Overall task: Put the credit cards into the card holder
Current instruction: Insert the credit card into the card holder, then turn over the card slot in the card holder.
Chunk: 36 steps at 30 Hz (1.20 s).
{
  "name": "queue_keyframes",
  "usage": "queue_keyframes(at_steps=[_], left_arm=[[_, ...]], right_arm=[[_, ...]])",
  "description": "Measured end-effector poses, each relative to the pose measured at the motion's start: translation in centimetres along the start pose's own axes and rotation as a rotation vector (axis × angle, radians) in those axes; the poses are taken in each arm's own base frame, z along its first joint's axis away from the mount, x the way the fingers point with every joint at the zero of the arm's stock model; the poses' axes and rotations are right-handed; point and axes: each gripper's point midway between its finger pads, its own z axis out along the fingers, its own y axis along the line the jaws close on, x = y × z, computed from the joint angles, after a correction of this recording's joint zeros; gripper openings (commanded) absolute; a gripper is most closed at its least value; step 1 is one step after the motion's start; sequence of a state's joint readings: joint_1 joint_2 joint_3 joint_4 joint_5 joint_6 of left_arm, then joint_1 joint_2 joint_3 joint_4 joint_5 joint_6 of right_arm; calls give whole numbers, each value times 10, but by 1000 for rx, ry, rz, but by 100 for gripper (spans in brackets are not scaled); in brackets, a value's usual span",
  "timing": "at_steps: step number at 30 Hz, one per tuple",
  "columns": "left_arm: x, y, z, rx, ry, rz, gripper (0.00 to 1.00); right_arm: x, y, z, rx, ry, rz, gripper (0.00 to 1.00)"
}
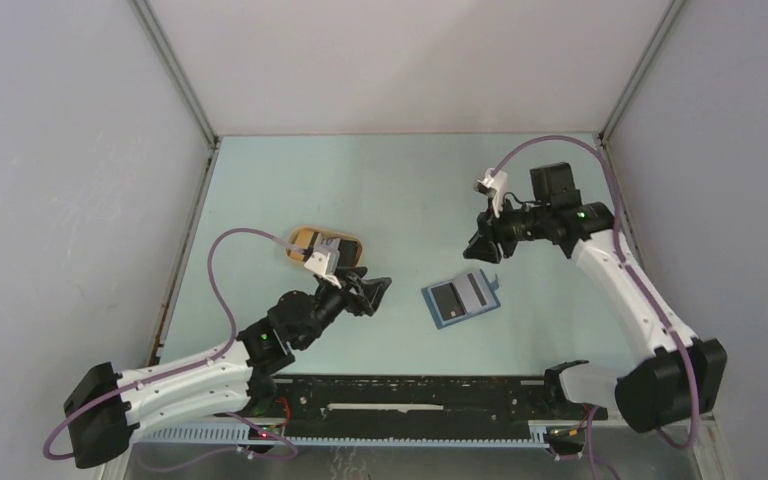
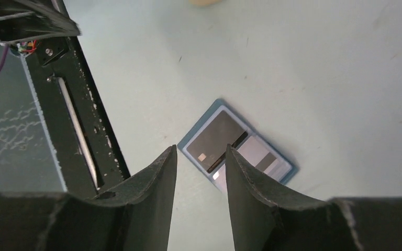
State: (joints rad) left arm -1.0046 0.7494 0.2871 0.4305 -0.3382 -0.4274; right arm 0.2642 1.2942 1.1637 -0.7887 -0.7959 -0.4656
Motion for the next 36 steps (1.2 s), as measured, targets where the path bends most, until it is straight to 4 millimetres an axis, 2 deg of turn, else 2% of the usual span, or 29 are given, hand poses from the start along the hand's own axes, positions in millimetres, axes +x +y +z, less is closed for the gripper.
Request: queue_keyframes(at_steps=[1, 4, 6, 9, 13, 19, 22, 29, 36], left_arm=[[0, 0, 0, -1, 0, 3, 77], [1, 2, 0, -2, -2, 9, 88], [4, 5, -1, -3, -5, 5, 98], [12, 9, -3, -4, -5, -9, 100], [20, 13, -2, 8, -4, -32, 100], [28, -1, 4, 90, 18, -69, 100], [31, -8, 7, 129, 28, -83, 100], [43, -15, 12, 165, 63, -103, 100], [39, -19, 13, 184, 47, -110, 100]], right_arm=[[-5, 3, -5, 7, -21, -31, 50], [-24, 22, -25, 3, -105, -204, 70], [-31, 36, -34, -24, -146, -332, 79], [-28, 55, -35, -112, -163, -478, 81], [-8, 71, -17, -272, -130, -554, 83], [43, 77, 10, -358, -21, -573, 85], [57, 74, 16, -341, 12, -594, 85], [64, 64, 19, -283, 29, -638, 85], [66, 56, 21, -261, 49, -644, 84]])
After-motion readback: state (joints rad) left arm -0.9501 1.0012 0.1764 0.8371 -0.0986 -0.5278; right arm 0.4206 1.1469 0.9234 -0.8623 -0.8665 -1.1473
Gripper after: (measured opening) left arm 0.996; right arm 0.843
